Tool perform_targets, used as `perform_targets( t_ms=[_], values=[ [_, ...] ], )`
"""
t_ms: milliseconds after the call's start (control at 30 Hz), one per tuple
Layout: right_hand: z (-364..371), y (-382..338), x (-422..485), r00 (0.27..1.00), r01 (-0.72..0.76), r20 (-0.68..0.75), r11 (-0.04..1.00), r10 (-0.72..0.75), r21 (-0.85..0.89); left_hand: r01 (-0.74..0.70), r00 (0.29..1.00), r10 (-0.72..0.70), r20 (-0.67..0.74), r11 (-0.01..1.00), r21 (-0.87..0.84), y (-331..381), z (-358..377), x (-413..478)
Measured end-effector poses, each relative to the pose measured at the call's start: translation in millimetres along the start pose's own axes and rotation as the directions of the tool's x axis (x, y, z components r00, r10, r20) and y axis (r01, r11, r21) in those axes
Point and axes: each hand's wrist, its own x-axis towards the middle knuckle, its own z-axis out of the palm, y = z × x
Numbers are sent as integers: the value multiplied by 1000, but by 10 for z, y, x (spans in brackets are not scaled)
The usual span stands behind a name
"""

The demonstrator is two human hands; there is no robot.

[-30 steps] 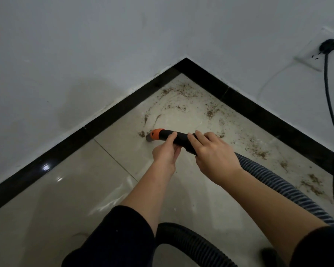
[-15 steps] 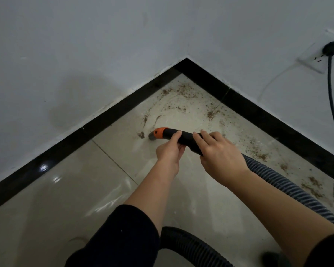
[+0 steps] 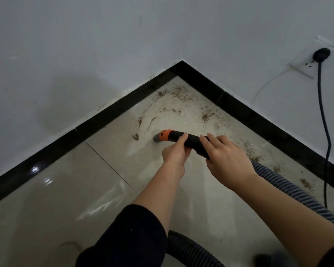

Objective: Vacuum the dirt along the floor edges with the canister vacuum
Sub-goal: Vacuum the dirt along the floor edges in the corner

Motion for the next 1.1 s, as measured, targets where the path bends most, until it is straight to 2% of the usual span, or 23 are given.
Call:
perform_targets(
  t_ms=[533,1100],
  values=[
    [-77,165,-225,998,-46,44,997,48,-54,27,999,-28,25,998,51,-234,118,-20],
    [-70,159,-40,993,-107,51,993,110,-58,19,997,-24,73,998,66,-90,222,220]
  ],
)
